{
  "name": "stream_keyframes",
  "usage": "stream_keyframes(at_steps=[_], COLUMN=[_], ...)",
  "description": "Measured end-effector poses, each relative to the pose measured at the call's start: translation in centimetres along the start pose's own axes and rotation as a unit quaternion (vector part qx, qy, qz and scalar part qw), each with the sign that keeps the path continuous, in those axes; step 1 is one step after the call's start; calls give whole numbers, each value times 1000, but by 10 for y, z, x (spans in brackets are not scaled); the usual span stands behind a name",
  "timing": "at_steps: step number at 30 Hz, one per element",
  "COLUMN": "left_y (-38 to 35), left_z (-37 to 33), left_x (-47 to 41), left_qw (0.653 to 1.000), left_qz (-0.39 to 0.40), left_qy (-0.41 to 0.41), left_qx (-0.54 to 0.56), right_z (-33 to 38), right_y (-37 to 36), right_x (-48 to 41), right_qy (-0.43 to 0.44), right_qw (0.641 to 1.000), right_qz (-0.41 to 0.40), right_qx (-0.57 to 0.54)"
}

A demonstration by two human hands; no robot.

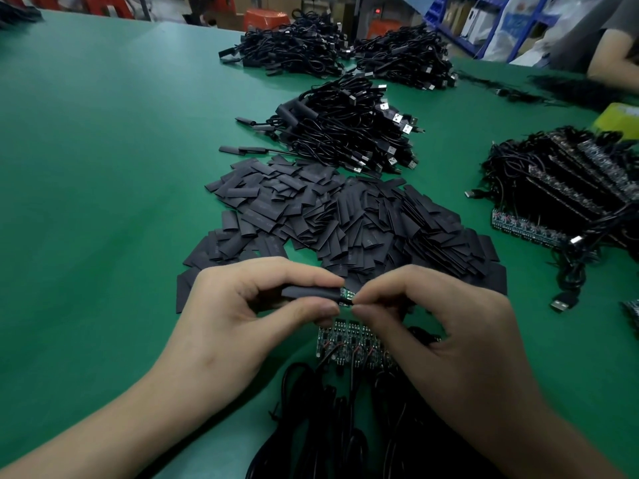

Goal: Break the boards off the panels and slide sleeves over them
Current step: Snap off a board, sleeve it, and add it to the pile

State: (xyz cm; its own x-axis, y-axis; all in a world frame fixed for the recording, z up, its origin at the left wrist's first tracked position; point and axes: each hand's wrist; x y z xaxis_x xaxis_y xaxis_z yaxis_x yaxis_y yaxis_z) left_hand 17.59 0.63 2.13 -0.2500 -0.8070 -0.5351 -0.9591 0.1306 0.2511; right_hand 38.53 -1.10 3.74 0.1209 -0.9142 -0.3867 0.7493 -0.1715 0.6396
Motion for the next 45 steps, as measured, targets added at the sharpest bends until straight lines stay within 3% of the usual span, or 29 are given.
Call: stream_keyframes(at_steps=[12,20,24,39,45], left_y=[2,1,1,4,4], left_z=[0,0,1,-2,-3], left_x=[-2,-1,-1,-3,-4], left_qw=[997,1000,999,991,992], left_qz=[34,-5,-6,34,18], left_qy=[-43,-10,-17,-79,-81], left_qx=[-62,-18,-29,-106,-95], right_z=[0,1,1,2,4], right_y=[-2,1,3,-3,0], right_x=[1,-1,-2,2,1], right_qy=[-3,-39,-38,-58,-40], right_qw=[1000,999,998,998,999], right_qz=[-7,15,16,28,0], right_qx=[10,5,37,-22,1])
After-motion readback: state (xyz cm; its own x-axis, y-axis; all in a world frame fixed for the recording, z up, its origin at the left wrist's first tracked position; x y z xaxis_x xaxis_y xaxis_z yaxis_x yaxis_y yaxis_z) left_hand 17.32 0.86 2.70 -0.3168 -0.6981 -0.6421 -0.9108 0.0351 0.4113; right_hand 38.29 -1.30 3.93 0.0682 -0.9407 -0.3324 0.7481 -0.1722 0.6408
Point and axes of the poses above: each hand's wrist, its own x-axis away from the middle knuckle, its own y-axis out of the back of the hand, z = x × y, and after that the axes turned 15 degrees about -y, right-handed
